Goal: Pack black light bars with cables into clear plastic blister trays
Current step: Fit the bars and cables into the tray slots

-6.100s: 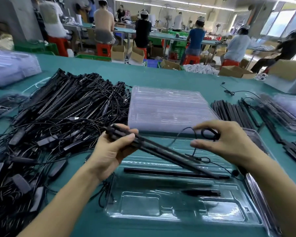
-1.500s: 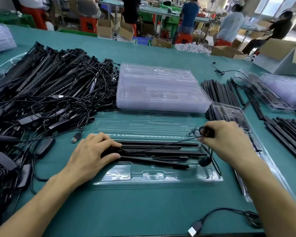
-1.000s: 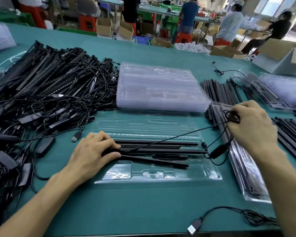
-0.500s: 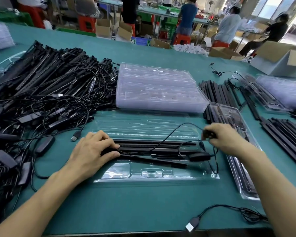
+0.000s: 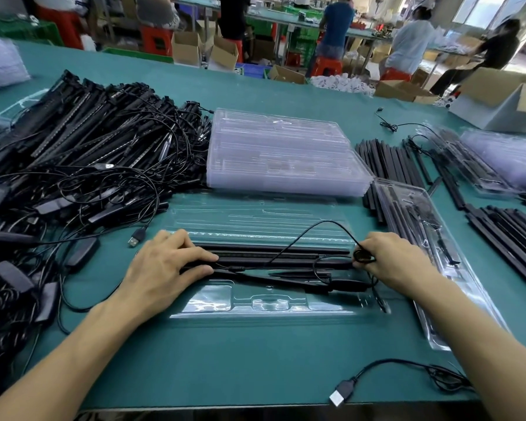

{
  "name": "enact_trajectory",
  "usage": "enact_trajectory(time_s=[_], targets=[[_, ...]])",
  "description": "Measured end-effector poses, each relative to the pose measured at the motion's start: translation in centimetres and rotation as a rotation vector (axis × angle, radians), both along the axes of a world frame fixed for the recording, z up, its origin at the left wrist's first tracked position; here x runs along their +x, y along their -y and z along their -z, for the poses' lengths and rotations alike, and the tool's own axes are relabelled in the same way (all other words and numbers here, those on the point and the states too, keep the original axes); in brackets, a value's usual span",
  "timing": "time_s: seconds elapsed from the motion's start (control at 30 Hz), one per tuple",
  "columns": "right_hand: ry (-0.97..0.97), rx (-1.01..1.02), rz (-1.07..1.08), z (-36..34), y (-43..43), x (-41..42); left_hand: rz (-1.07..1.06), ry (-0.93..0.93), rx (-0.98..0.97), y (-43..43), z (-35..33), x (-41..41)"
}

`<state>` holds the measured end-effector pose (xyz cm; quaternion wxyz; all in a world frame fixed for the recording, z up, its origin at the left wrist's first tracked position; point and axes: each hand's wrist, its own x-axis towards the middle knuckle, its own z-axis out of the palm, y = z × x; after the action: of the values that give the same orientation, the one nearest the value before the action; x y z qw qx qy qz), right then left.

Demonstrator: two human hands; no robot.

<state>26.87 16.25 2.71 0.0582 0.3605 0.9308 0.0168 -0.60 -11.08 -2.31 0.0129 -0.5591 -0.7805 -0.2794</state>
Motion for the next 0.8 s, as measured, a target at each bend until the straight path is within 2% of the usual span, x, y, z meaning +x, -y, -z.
enact_trajectory(time_s=[0.13, 0.27, 0.37, 0.5, 0.63, 0.8], targets=[[0.058, 0.036, 0.001, 0.0, 0.6, -0.4, -0.003, -0.093, -0.036, 0.0, -0.2, 0.2], [0.092, -0.014, 0.001, -0.5, 1.1, -0.6, -0.036, -0.121, -0.065, -0.3, -0.1, 0.2], [0.047, -0.106, 0.029, -0.7, 1.0, -0.1, -0.031, -0.068, -0.072, -1.0, -0.1, 0.1], [-0.134, -0.17, 0.07, -0.4, 1.0, 0.0, 0.009, -0.044, -0.023, -1.4, 0.5, 0.3], [-0.108, -0.214, 0.121, 0.1, 0.9, -0.7, 0.011, -0.096, 0.009, -1.2, 0.7, 0.4], [-0.13, -0.237, 0.145, 0.0, 0.4, -0.2, 0.021, -0.043, -0.002, -1.2, 0.6, 0.1]])
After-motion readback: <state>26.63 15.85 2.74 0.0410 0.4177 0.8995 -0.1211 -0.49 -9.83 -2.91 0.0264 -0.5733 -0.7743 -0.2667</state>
